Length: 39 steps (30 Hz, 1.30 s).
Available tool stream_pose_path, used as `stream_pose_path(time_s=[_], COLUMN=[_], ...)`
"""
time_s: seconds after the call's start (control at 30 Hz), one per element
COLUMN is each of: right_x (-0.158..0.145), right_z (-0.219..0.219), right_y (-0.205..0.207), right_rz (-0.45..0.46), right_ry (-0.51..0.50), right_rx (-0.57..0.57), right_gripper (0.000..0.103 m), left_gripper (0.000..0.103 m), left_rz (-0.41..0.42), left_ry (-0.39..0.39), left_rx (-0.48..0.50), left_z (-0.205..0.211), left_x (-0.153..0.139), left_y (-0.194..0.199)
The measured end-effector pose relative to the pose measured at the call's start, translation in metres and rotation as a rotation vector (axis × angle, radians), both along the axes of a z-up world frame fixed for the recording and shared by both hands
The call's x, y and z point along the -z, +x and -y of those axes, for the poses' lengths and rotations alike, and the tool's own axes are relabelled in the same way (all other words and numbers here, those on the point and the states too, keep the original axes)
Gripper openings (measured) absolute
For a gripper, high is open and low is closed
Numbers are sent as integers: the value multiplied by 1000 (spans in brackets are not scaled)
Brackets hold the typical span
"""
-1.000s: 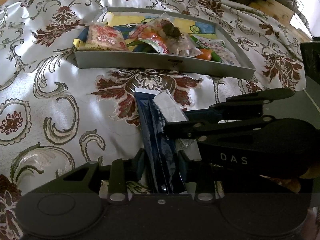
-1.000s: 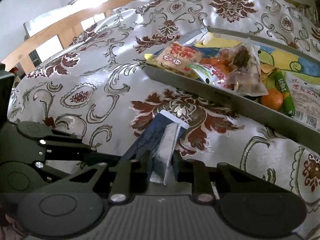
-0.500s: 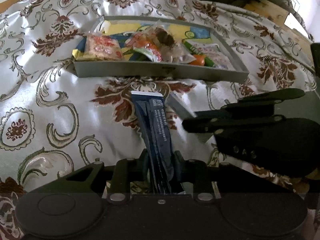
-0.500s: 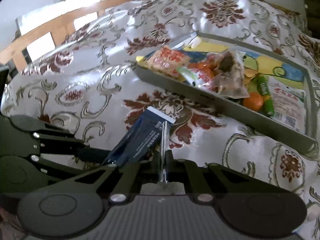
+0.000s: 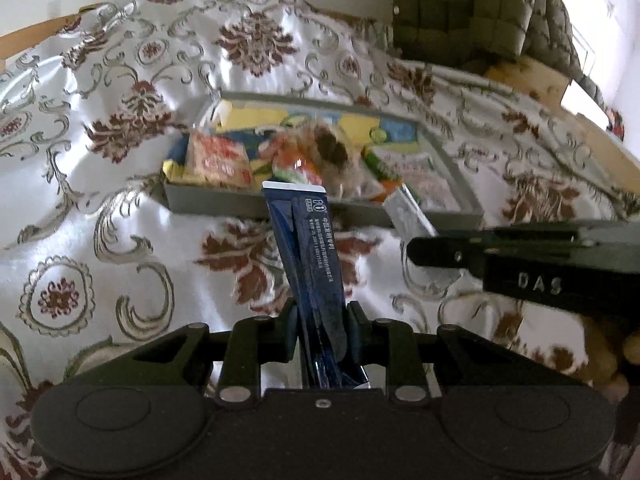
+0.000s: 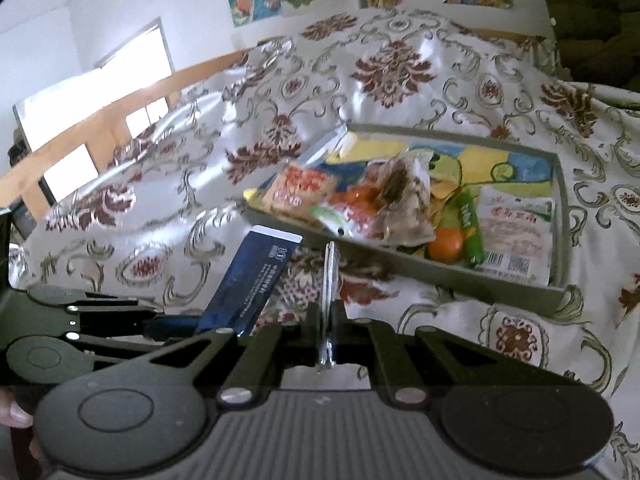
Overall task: Organize snacks
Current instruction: 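Carry the blue tube and white strip with both tools over the tray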
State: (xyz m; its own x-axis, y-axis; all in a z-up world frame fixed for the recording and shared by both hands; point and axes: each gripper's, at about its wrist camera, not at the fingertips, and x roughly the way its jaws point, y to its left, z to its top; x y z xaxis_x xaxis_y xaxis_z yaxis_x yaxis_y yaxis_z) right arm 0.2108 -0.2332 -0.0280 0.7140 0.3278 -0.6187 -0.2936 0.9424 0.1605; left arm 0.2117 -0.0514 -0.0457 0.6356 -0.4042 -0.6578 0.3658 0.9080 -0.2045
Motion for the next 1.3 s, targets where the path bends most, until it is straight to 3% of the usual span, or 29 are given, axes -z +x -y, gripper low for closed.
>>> stream_pose_path(time_s=[0.4, 0.73, 0.97, 1.3], right_x=[-15, -27, -15, 9], right_z=[12, 69, 103, 122], right_y=[15, 53, 73, 92], right_rz=[82, 161, 144, 97], right_ry=[37, 96, 101, 104], right_rx=[47, 220, 329, 387], right_gripper=[5, 5, 6, 6], left_gripper=[27, 27, 27, 27], left_rz=[74, 123, 116, 89], left_ry=[-75, -109, -132, -82], left_rx=[-58, -79, -68, -11], left_z=[14, 54, 97, 142], left_x=[-41, -64, -58, -29], left_y=[41, 120, 166, 185])
